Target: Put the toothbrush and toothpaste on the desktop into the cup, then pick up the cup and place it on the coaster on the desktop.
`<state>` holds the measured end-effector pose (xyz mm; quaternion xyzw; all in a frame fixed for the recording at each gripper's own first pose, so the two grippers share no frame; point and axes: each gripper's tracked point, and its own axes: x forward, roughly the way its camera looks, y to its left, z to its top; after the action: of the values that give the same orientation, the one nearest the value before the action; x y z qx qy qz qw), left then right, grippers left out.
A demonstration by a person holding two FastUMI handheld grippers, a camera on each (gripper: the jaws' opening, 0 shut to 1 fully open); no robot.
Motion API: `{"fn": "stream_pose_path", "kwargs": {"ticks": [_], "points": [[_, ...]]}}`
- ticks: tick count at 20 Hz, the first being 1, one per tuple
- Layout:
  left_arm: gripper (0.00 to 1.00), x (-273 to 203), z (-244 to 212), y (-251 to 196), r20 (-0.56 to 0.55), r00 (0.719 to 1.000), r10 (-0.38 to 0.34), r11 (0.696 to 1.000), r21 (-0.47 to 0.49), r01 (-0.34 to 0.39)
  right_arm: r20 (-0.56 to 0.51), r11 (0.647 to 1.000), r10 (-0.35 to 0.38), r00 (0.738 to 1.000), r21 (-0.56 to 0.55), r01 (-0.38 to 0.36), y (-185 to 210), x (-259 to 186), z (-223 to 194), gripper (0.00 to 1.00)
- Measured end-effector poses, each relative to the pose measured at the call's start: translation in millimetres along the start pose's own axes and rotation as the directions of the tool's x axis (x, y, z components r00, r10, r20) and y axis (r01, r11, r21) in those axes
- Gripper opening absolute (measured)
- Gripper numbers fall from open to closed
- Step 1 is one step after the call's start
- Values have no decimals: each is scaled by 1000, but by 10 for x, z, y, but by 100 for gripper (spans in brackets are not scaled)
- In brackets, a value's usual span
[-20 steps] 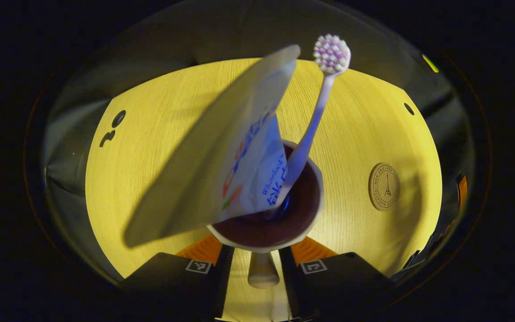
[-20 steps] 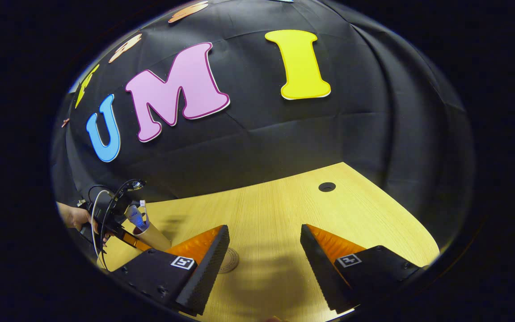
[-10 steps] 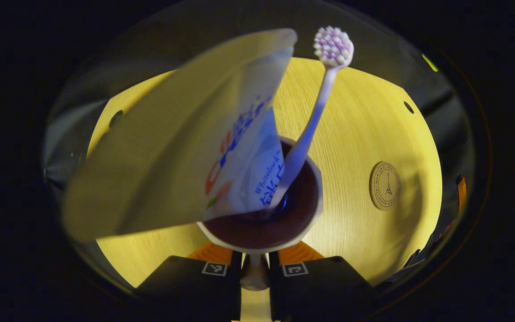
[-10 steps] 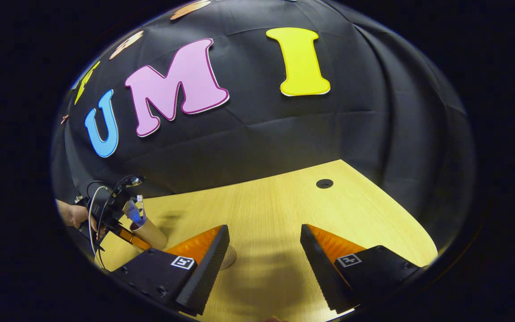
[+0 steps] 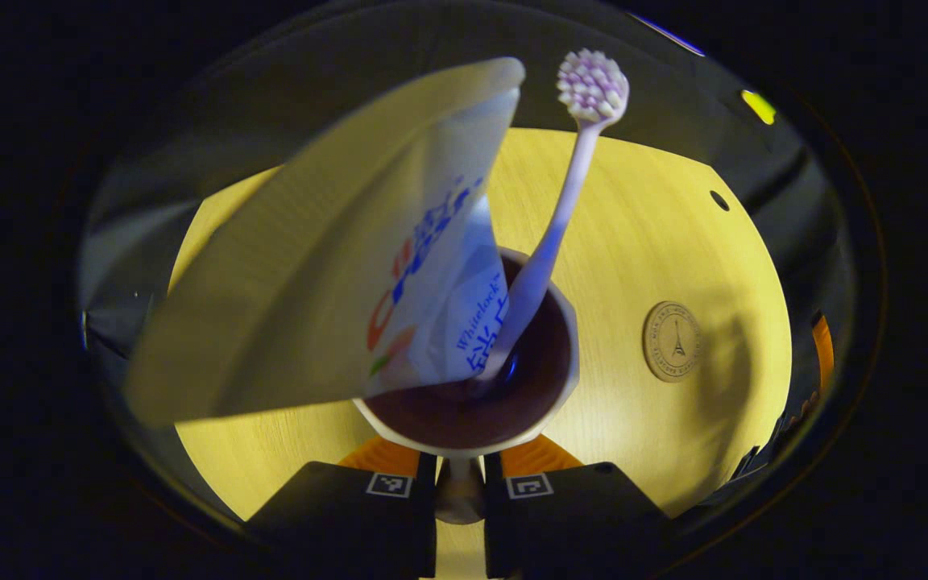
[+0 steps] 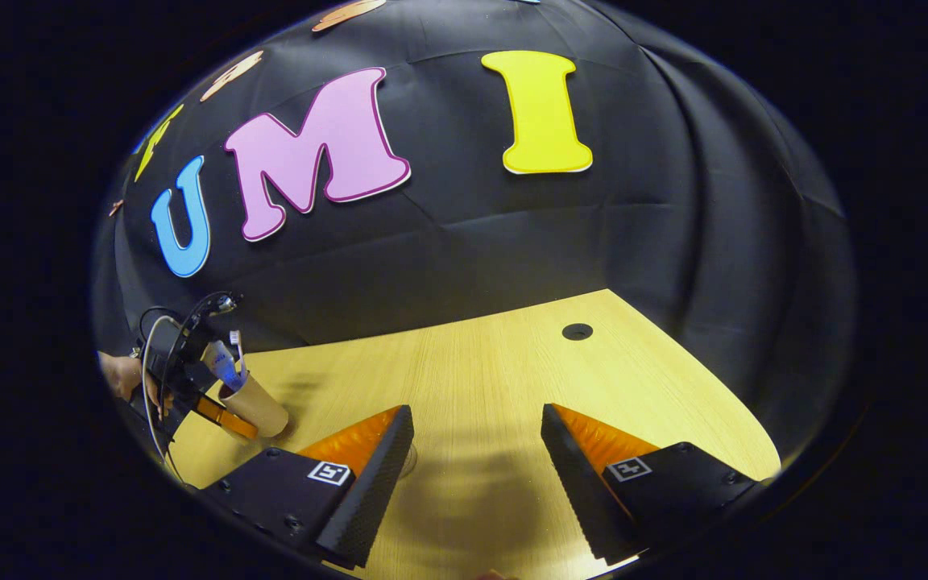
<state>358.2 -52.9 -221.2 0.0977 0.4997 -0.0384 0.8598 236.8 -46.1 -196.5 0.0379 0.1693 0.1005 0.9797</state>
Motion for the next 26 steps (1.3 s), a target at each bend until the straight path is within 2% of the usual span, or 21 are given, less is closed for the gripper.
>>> {"fn": "stream_pose_path", "kwargs": {"ticks": [5, 11, 12, 13, 16, 17, 18, 19, 26], "points": [[28, -126, 152, -551, 19, 997, -70, 994, 91, 68, 10, 1000, -12, 1000, -9, 12, -70, -76, 32, 98], [28, -30, 151, -1281, -19, 990, -141, 969, 203, 142, 13, 999, -28, 1000, -15, 28, -161, -122, 32, 98], [33, -7, 139, -1371, -26, 989, -147, 964, 219, 150, 13, 999, -31, 999, -13, 31, -176, -126, 27, 98], [33, 22, 131, -1470, -35, 988, -153, 959, 236, 157, 12, 999, -35, 999, -12, 35, -195, -133, 23, 99], [24, 74, 104, -1701, -59, 985, -162, 947, 272, 172, 11, 999, -43, 999, -9, 43, -250, -162, 5, 99], [28, 89, 102, -1772, -64, 985, -160, 941, 290, 172, 10, 999, -47, 999, -10, 47, -271, -166, 0, 98], [24, 88, 96, -1816, -69, 985, -155, 937, 307, 169, 9, 999, -49, 999, -10, 49, -277, -170, -4, 98], [29, 104, 90, -1868, -74, 986, -149, 932, 324, 165, 9, 999, -51, 999, -9, 51, -292, -171, -12, 99], [30, 199, 52, -2078, -103, 989, -102, 903, 407, 136, 3, 998, -59, 998, 4, 59, -348, -208, -44, 98]]}}
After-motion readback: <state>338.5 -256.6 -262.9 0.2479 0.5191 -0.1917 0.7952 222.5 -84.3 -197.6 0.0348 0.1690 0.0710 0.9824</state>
